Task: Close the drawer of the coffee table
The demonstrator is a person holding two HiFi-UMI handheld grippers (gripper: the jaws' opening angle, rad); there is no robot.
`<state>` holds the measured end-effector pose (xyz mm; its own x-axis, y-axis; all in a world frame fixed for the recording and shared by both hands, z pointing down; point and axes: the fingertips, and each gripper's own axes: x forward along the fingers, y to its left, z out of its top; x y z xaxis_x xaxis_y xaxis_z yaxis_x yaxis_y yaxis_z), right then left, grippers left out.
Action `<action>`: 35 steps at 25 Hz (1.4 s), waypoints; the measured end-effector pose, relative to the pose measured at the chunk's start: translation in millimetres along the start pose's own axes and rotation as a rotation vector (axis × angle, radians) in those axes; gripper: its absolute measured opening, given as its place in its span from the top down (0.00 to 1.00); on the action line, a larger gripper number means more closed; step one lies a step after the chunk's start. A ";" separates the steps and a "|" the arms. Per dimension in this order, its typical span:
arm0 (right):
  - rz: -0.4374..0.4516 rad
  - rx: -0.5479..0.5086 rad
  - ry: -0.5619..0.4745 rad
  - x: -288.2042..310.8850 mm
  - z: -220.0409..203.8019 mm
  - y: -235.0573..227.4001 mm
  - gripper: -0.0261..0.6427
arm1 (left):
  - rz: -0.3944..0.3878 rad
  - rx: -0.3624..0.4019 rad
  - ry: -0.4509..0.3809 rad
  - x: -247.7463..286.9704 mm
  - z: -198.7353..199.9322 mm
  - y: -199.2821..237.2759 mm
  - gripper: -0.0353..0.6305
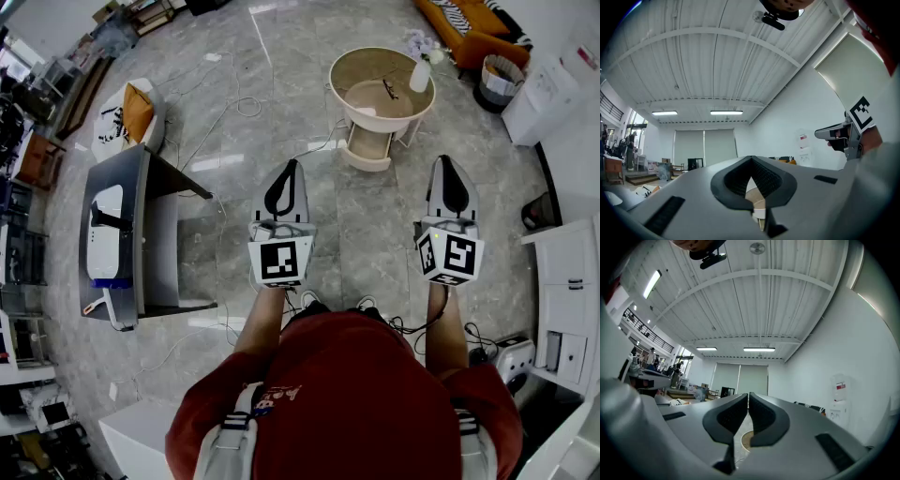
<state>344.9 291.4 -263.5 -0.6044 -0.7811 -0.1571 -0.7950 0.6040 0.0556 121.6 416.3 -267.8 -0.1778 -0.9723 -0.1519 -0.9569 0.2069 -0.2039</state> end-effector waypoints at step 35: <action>-0.031 0.003 0.028 57.4 -20.7 167.6 0.92 | -0.019 -0.040 0.064 -29.8 -59.1 169.4 0.93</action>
<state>175.8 344.5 -242.8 -0.5811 -0.8033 -0.1308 -0.8130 0.5802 0.0487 -48.8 473.8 -240.6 -0.1727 -0.9812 -0.0856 -0.9683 0.1851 -0.1676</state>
